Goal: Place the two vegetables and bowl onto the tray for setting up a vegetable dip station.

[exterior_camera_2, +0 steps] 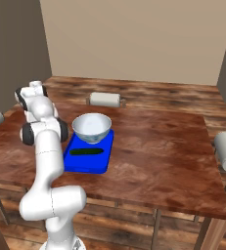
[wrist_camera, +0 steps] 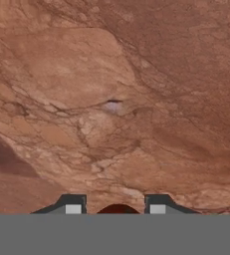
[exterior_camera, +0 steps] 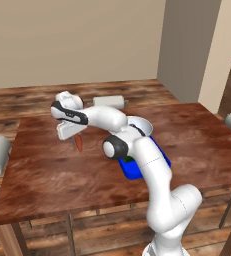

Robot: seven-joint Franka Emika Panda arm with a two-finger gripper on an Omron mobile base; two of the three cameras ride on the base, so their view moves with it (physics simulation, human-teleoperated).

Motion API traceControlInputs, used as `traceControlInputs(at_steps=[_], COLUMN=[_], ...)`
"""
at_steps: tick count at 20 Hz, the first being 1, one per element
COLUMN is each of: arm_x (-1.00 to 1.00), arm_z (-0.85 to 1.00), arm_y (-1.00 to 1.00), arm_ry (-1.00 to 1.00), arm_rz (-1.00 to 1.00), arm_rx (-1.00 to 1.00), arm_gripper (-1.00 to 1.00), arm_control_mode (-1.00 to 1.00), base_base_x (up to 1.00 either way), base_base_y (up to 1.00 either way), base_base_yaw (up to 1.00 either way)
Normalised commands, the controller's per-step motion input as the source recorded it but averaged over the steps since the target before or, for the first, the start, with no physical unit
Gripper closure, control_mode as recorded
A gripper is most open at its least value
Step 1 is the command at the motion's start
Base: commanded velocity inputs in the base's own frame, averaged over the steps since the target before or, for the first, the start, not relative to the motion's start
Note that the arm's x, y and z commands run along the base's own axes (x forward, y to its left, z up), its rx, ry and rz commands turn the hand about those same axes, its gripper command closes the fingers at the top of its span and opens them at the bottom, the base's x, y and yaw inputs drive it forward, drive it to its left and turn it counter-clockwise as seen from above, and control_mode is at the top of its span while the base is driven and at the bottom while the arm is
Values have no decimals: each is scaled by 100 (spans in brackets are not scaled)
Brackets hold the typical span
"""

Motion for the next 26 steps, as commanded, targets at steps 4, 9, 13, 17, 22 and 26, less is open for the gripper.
traceControlInputs(at_steps=[4, 9, 13, 17, 22, 26], arm_x=[-37, -40, -42, -44, -46, -45], arm_z=[25, 22, 18, 17, 15, 16], arm_y=[0, 0, -6, -11, -21, -25], arm_ry=[-2, -5, -6, -6, -5, -3], arm_rz=[0, 0, -3, -6, -9, -11], arm_rx=[0, 0, 0, 0, 0, 0], arm_gripper=[100, 100, 100, 100, 100, 100], arm_control_mode=[-100, -100, -100, -100, -100, -100], base_base_x=[0, 0, 0, 0, 0, 0], base_base_y=[0, 0, 0, 0, 0, 0], base_base_yaw=[0, 0, 0, 0, 0, 0])
